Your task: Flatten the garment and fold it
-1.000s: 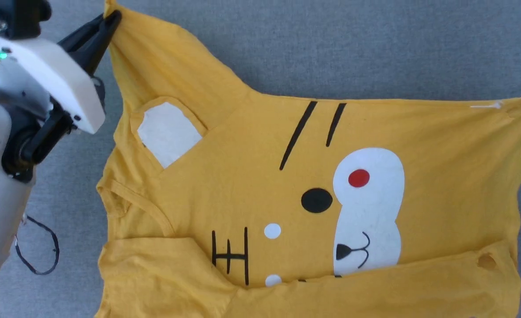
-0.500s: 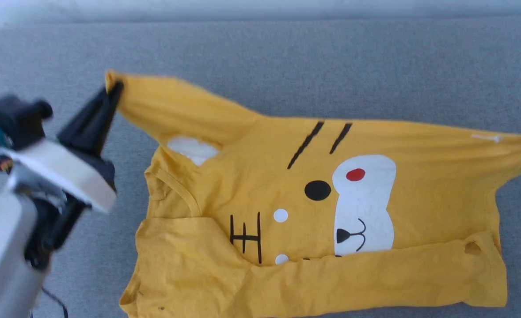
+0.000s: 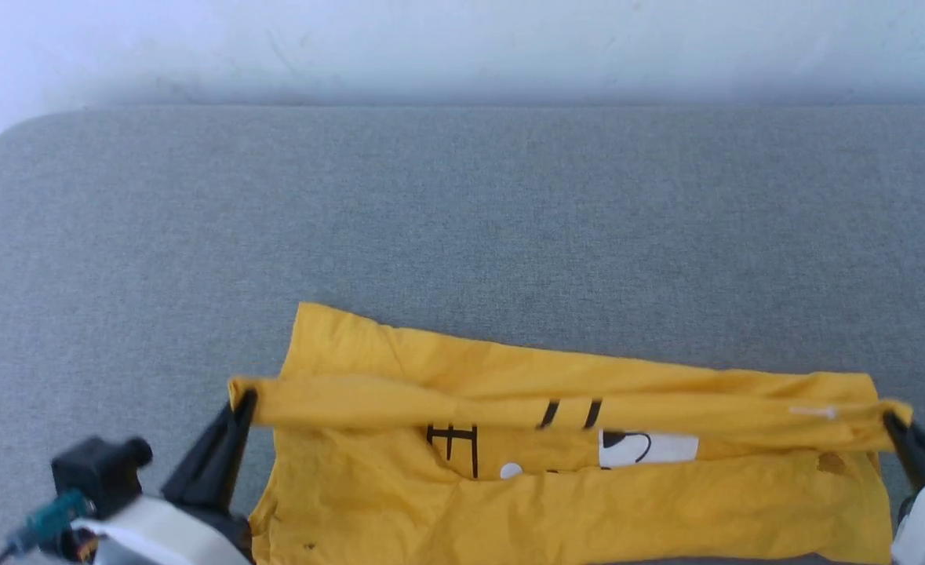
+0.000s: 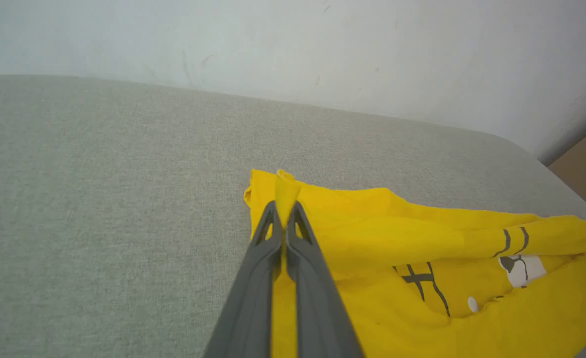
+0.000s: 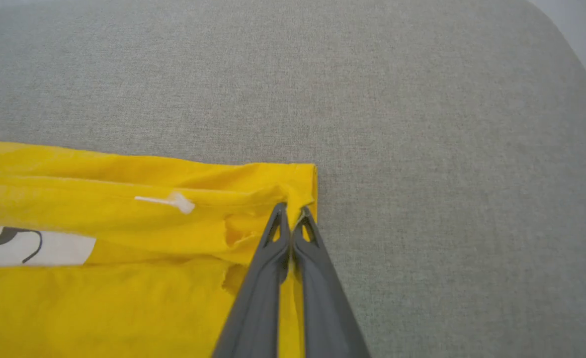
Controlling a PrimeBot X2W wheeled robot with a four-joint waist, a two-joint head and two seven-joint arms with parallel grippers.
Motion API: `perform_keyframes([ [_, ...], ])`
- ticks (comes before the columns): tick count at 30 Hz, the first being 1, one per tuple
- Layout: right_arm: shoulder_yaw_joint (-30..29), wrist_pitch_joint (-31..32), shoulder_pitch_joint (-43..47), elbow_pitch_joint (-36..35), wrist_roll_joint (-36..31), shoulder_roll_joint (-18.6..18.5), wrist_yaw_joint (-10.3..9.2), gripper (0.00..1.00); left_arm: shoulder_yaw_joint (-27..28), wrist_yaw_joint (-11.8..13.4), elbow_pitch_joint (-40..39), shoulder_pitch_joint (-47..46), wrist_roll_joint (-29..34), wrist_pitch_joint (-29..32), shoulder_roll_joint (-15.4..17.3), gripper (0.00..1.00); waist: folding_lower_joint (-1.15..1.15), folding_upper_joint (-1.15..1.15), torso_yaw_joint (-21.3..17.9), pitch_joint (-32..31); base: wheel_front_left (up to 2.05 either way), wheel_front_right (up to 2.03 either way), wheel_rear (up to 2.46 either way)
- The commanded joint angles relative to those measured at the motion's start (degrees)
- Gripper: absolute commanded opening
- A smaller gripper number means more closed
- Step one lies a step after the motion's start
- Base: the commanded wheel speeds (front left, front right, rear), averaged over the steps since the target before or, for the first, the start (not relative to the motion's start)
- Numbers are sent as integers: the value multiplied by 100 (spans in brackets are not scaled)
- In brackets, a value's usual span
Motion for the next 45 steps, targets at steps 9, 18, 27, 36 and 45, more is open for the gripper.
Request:
perform_keyframes([
  [9, 65, -355, 581, 442, -188, 509, -12, 3, -230, 70, 588, 586, -89, -244, -377, 0, 1, 0, 52, -304, 0, 0, 0],
  [18, 104, -231, 511, 468, -14, 439, -12, 100, -74, 131, 794, 556, -263, -348, -593, 100, 1, 0, -60, -487, 0, 0, 0],
  [27, -687, -56, 736, -147, 64, 640, -12, 100, 1337, 876, -485, 882, 919, -536, -965, 100, 1, 0, -120, -374, 0, 0, 0],
  [36, -510, 38, 600, 354, -93, 846, -12, 100, 1713, 769, -1053, 1104, 2229, -539, -1541, 100, 1, 0, 0, -213, 0, 0, 0],
  [45, -361, 120, 240, 1111, -190, 827, -12, 82, 1698, 577, -929, 1064, 2638, -540, -1679, 100, 1, 0, 189, -160, 0, 0, 0],
])
